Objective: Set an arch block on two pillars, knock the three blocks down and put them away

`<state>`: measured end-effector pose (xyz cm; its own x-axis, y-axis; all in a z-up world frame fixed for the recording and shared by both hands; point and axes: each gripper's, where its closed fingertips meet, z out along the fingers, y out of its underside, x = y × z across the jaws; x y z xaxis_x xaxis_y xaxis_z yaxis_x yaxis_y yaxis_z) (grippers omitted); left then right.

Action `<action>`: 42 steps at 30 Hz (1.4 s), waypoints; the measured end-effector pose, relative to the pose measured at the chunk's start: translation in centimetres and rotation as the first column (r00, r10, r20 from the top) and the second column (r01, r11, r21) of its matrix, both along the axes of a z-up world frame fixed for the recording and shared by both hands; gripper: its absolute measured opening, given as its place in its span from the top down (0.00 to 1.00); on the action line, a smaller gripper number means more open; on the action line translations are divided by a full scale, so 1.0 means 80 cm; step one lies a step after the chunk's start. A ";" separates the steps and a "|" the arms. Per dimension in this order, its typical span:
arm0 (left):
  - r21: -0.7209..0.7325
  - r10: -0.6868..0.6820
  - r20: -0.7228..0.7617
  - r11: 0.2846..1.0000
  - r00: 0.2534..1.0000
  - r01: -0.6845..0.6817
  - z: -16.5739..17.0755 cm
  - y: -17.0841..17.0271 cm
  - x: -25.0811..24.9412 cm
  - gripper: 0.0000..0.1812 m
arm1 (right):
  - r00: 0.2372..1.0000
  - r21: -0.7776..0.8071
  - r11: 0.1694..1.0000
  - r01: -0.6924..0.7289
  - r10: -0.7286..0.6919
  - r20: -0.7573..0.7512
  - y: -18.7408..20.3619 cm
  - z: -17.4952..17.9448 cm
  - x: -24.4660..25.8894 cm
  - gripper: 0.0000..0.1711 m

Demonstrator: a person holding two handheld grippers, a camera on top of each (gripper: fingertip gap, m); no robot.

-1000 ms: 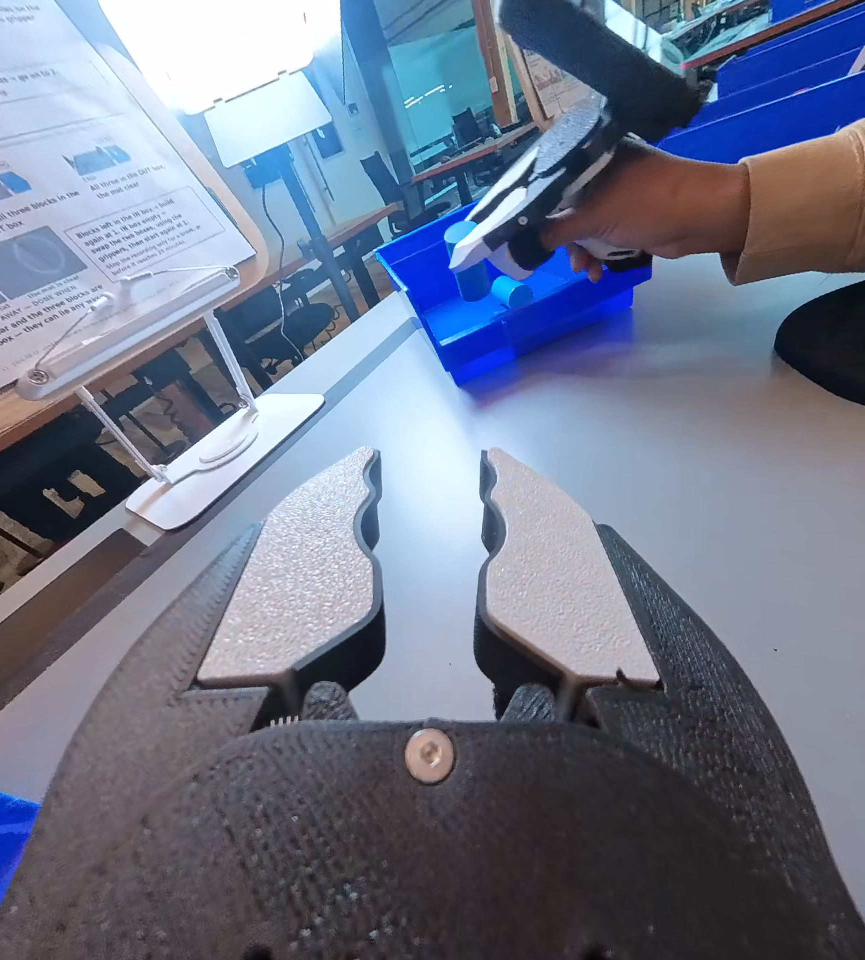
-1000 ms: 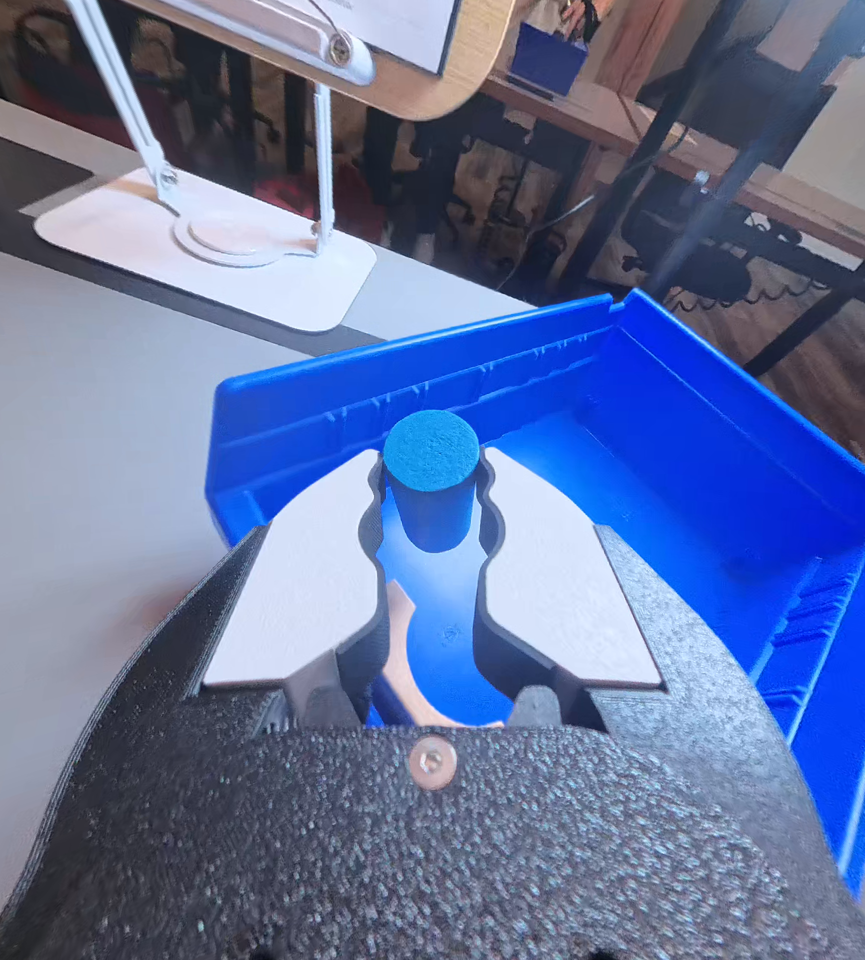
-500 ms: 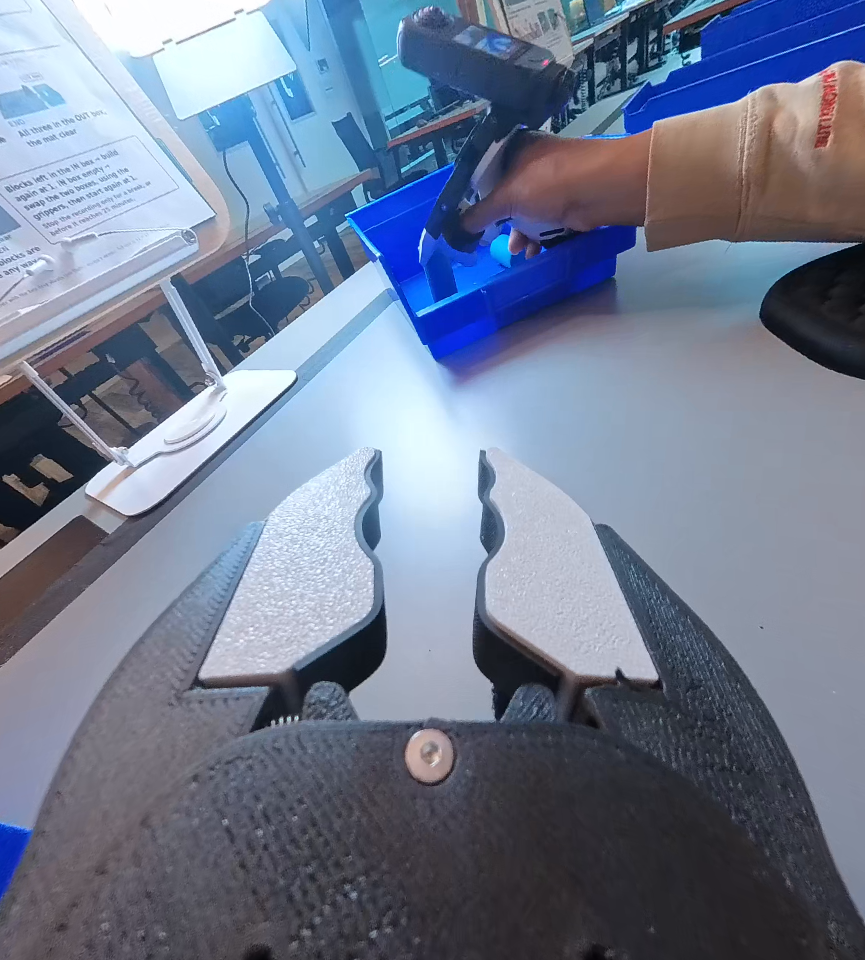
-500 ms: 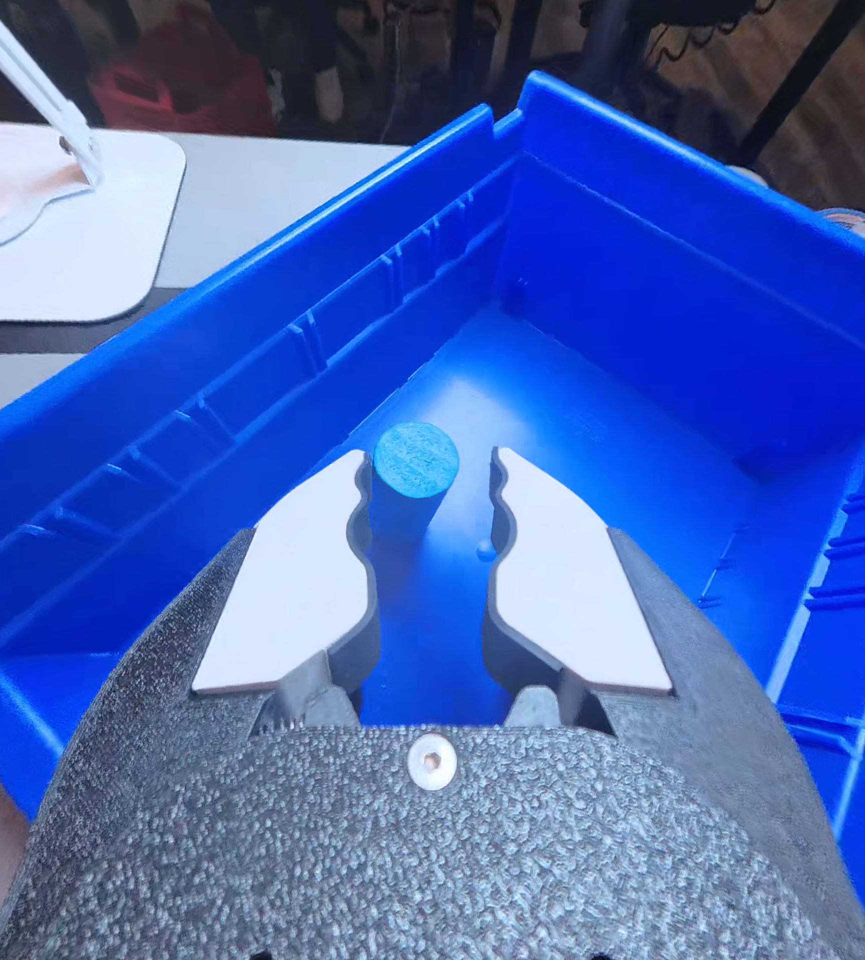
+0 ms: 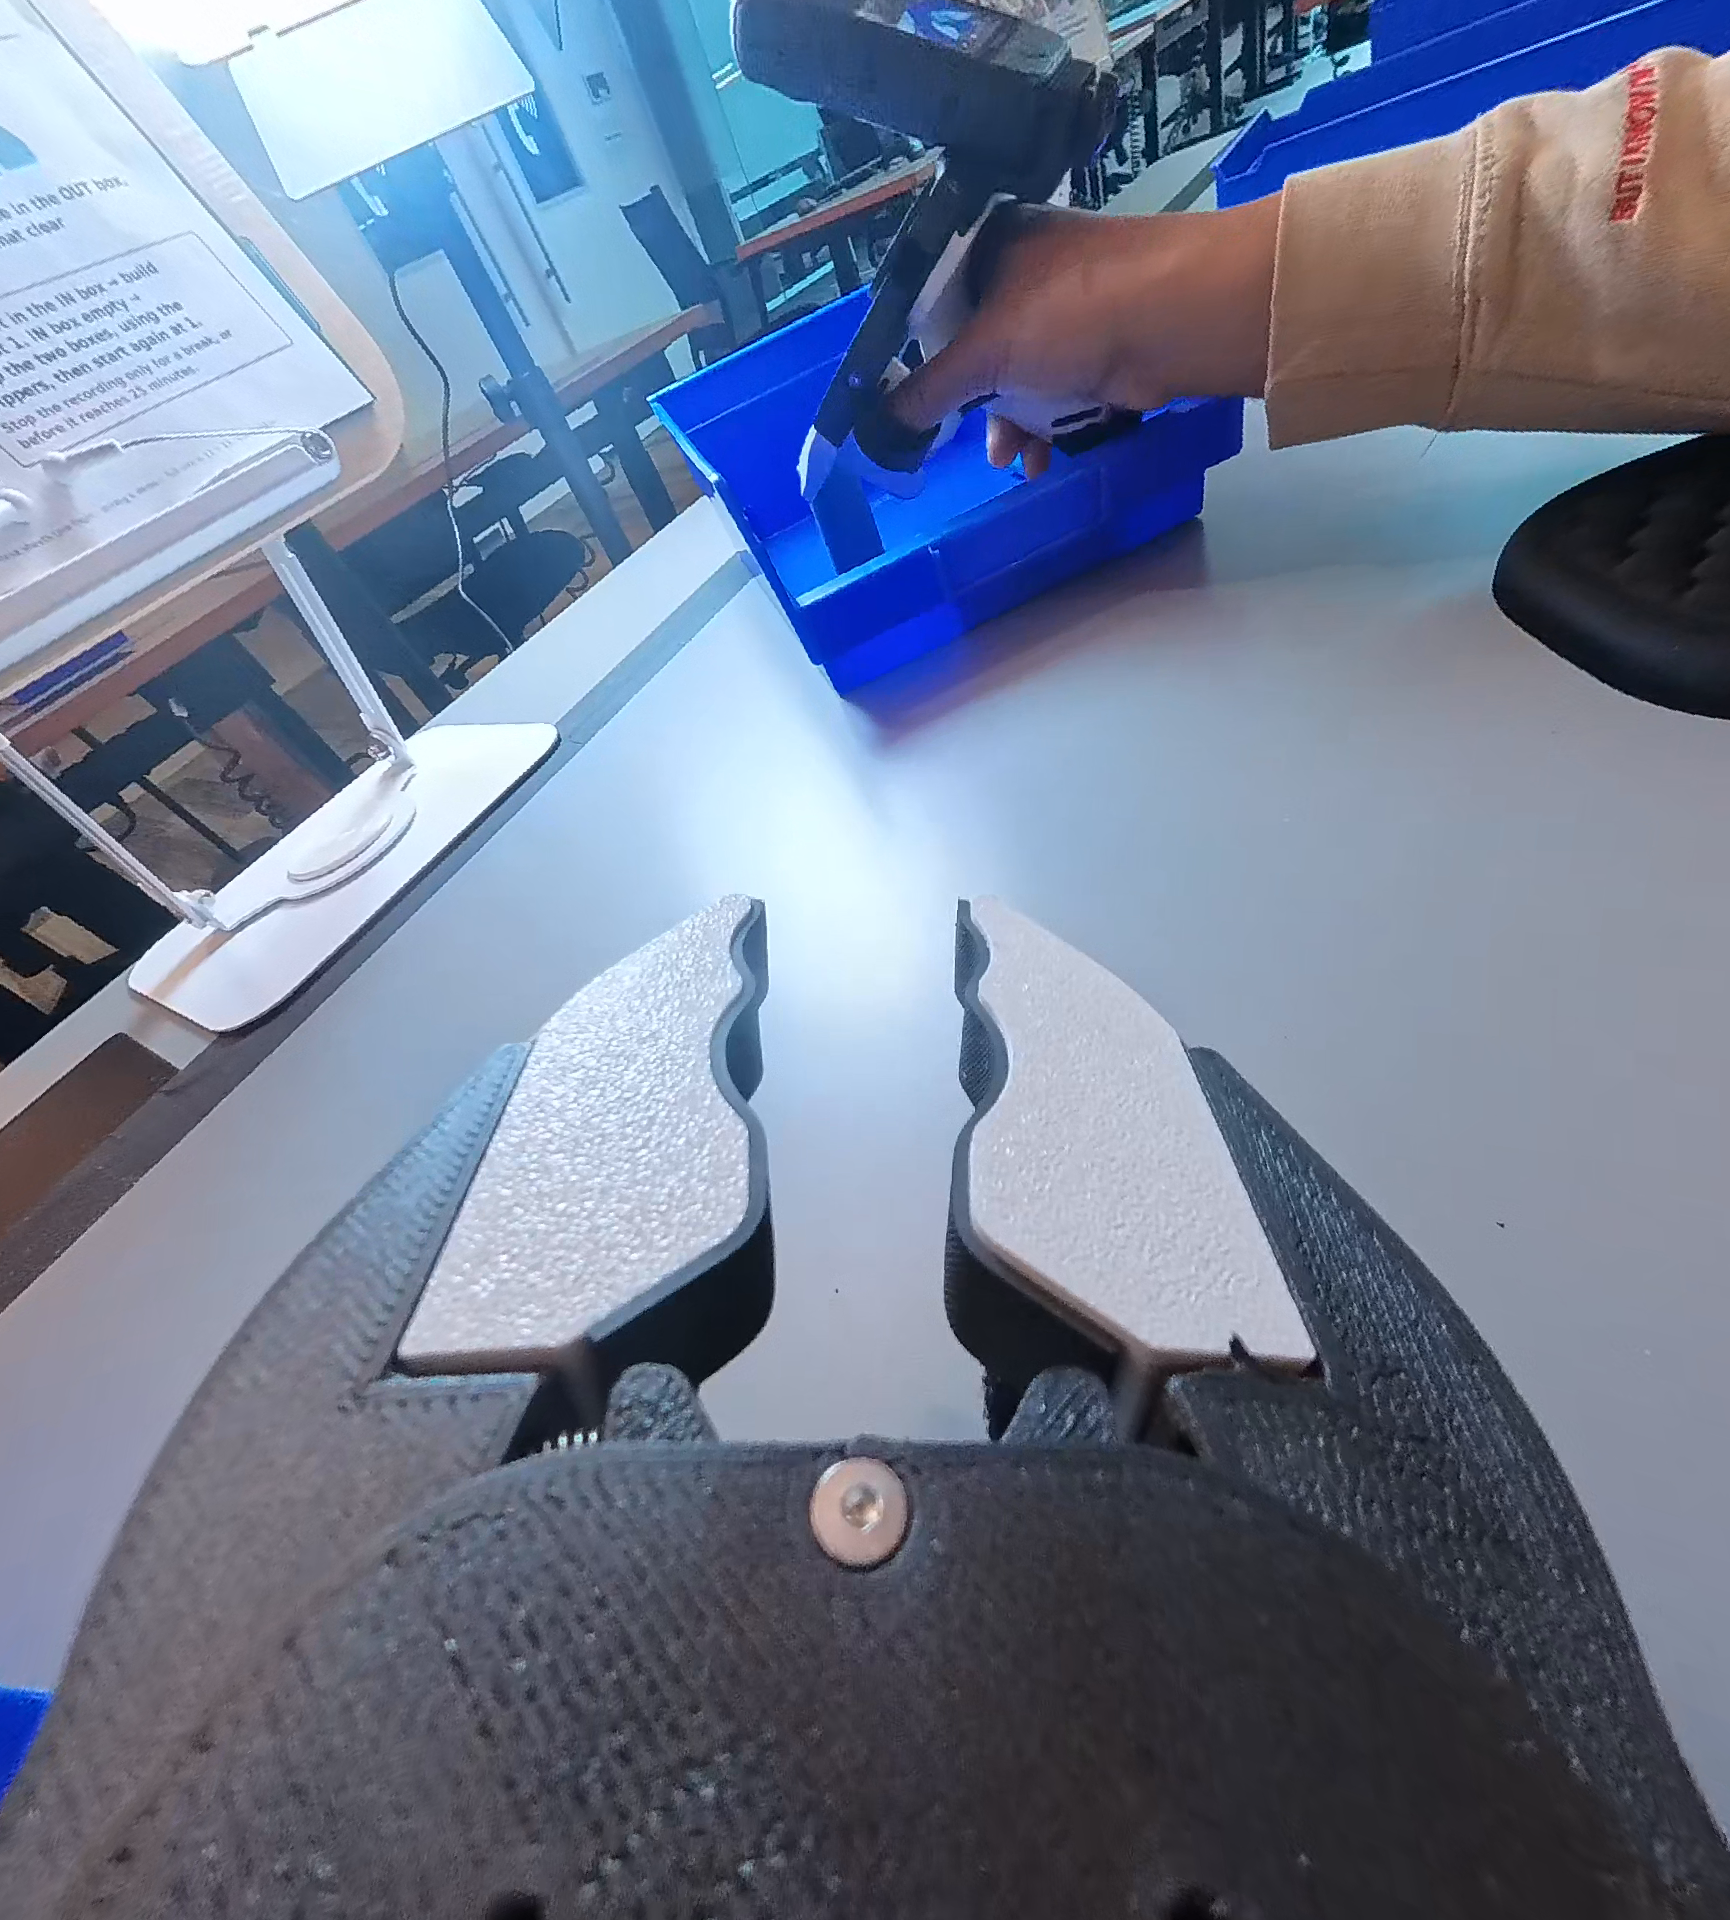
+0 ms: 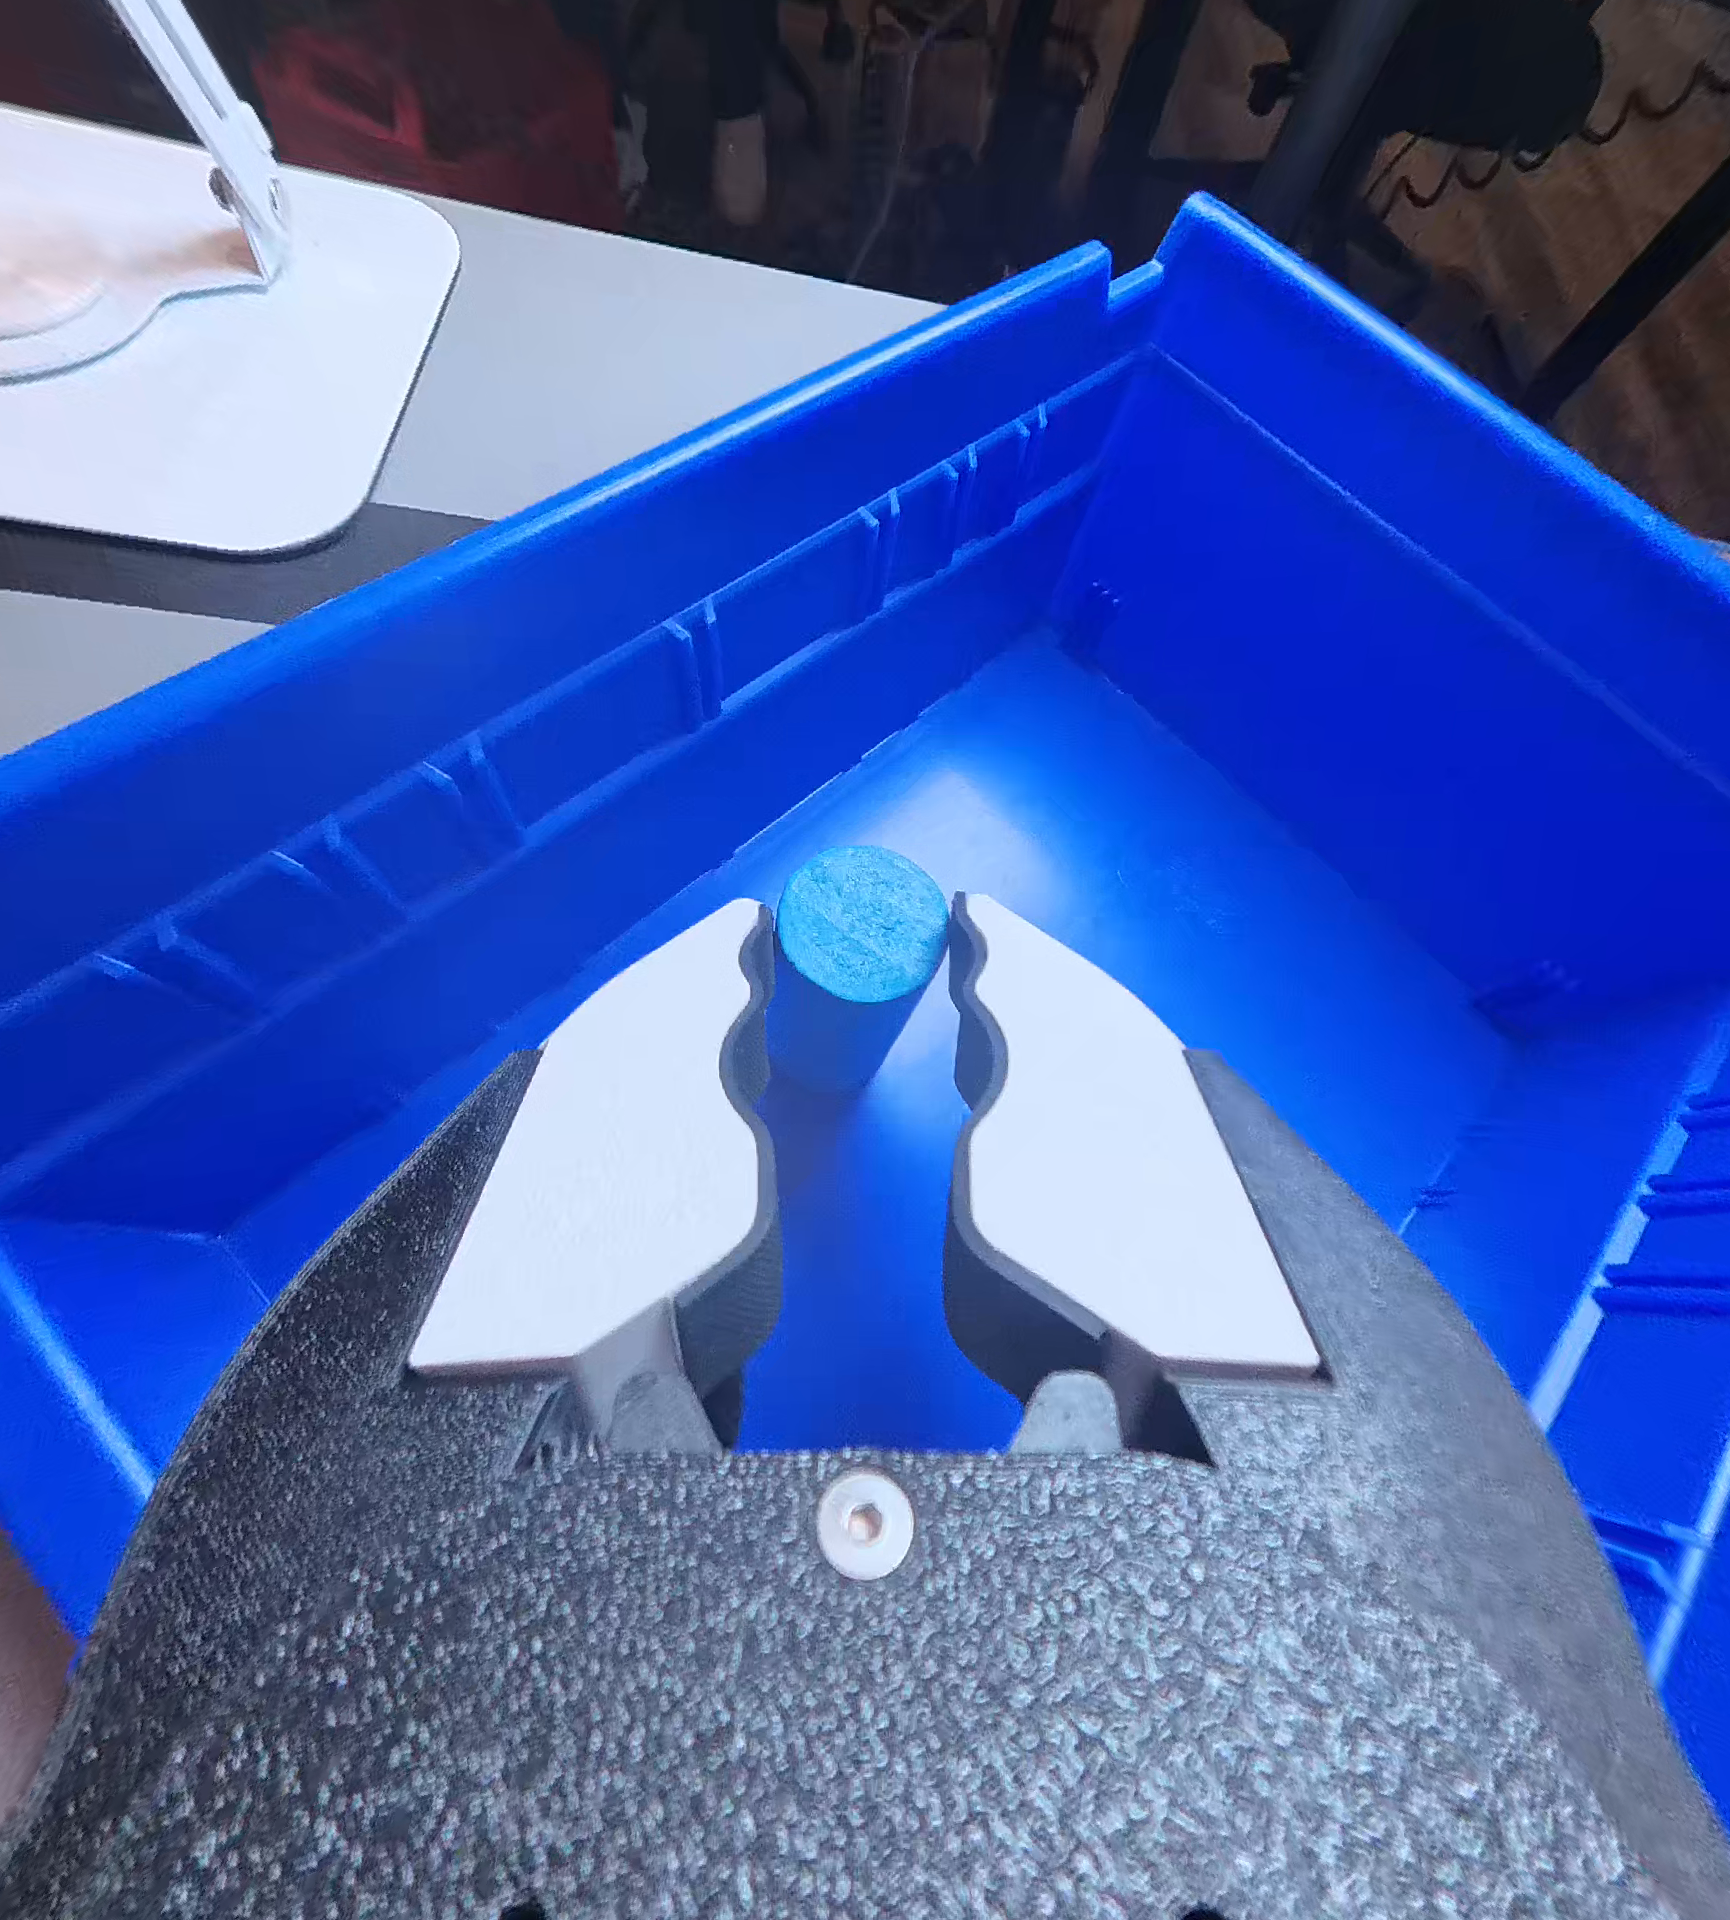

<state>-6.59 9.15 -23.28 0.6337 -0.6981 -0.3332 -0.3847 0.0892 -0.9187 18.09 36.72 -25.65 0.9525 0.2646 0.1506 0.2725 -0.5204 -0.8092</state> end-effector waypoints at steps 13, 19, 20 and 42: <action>-0.029 -0.016 -0.020 0.999 1.000 0.016 -0.010 -0.001 0.004 0.81 | 0.988 -0.304 0.951 0.061 -0.014 0.154 -0.043 -0.004 0.037 0.72; -0.036 -0.019 -0.022 0.999 1.000 0.018 -0.012 0.000 0.003 0.81 | 0.935 -0.129 0.977 0.167 -0.115 0.335 -0.025 0.021 0.068 0.70; -0.038 -0.019 -0.023 0.999 1.000 0.018 -0.013 0.000 0.003 0.81 | 0.933 -0.105 0.980 0.167 -0.122 0.340 -0.023 0.026 0.069 0.70; -0.050 -0.038 -0.044 0.998 0.998 0.036 -0.019 -0.003 0.007 0.82 | 0.963 -0.392 0.919 -0.050 0.148 0.224 -0.066 -0.010 0.026 0.80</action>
<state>-6.06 8.87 -24.77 0.5923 -0.7370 -0.3255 -0.4231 0.0593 -0.9041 20.20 31.41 -26.48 0.8645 0.4395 0.2438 0.5021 -0.7342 -0.4570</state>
